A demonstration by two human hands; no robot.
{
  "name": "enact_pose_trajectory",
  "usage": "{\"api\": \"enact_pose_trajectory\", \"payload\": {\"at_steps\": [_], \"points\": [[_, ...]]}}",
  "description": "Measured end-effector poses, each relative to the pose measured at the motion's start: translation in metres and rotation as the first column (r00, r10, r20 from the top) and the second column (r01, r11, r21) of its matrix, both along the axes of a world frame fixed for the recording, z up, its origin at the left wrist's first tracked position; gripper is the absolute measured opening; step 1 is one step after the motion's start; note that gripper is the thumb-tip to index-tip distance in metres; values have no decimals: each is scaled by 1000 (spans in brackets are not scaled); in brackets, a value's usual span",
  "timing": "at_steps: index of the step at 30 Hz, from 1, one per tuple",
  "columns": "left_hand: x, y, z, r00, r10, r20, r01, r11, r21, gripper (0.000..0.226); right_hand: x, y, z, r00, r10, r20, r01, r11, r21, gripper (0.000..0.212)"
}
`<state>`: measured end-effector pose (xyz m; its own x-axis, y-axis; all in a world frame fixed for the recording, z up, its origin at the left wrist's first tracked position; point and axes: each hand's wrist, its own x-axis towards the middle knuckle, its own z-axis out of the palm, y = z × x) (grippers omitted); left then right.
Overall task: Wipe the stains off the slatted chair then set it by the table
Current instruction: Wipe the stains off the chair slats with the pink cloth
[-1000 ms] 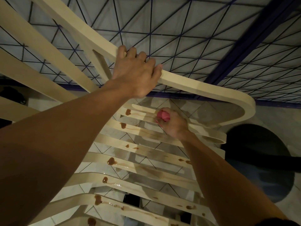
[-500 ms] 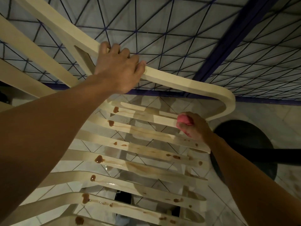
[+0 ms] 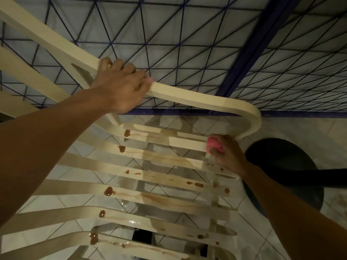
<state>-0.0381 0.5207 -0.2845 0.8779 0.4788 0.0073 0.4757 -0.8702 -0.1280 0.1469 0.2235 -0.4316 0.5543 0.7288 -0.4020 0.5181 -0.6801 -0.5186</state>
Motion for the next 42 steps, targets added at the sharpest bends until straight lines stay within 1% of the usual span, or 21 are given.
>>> {"api": "enact_pose_trajectory", "payload": {"at_steps": [3, 4, 6, 8, 10, 11, 13, 16, 19, 22, 24, 27, 31, 38, 40, 42], "points": [[-8, 12, 13, 994, -108, -10, 107, 993, -48, 53, -3, 9, -1, 999, 43, 25, -42, 999, -32, 46], [-13, 18, 20, 990, -140, -12, 139, 990, -24, 52, -6, 12, 0, 998, 53, 20, -52, 998, -43, 46], [-24, 38, 35, 982, -169, -85, 178, 979, 100, 56, -12, 21, 2, 997, 71, 4, -71, 997, -34, 46], [-37, 64, 50, 976, -114, -188, 157, 961, 230, 70, -17, 30, 5, 996, 75, -38, -75, 997, 8, 46], [-46, 81, 59, 970, -36, -241, 110, 948, 298, 86, -21, 42, 9, 994, 81, -70, -79, 996, 36, 46], [-46, 83, 60, 967, -23, -254, 104, 945, 310, 88, -25, 48, 9, 993, 87, -77, -84, 996, 36, 46], [-42, 77, 56, 965, -18, -262, 94, 955, 282, 82, -34, 62, 8, 993, 96, -74, -94, 995, 30, 46], [-37, 68, 52, 977, -34, -210, 80, 974, 212, 68, -49, 81, 2, 992, 106, -61, -105, 994, 21, 43], [-42, 71, 49, 986, -56, -159, 95, 964, 248, 69, -60, 99, -5, 992, 117, -54, -117, 993, 3, 38], [-43, 71, 43, 985, -113, -127, 145, 950, 278, 67, -74, 117, -9, 991, 134, -22, -134, 991, -19, 37], [-42, 74, 40, 985, -131, -109, 157, 948, 278, 64, -83, 128, -13, 990, 137, -22, -138, 990, -38, 33], [-43, 76, 37, 984, -152, -90, 171, 947, 271, 61, -90, 144, -17, 989, 128, -67, -133, 989, -63, 28], [-43, 76, 36, 987, -145, -69, 158, 955, 252, 61, -97, 160, -16, 989, 129, -73, -137, 984, -111, 28], [-43, 74, 37, 990, -106, -91, 125, 963, 240, 61, -92, 155, -9, 979, 144, -142, -156, 985, -77, 30], [-44, 75, 37, 991, -100, -91, 118, 966, 228, 59, -87, 146, -6, 980, 152, -130, -161, 985, -59, 29], [-43, 74, 37, 991, -101, -92, 121, 964, 238, 59, -83, 135, -3, 984, 155, -83, -160, 986, -54, 31]]}}
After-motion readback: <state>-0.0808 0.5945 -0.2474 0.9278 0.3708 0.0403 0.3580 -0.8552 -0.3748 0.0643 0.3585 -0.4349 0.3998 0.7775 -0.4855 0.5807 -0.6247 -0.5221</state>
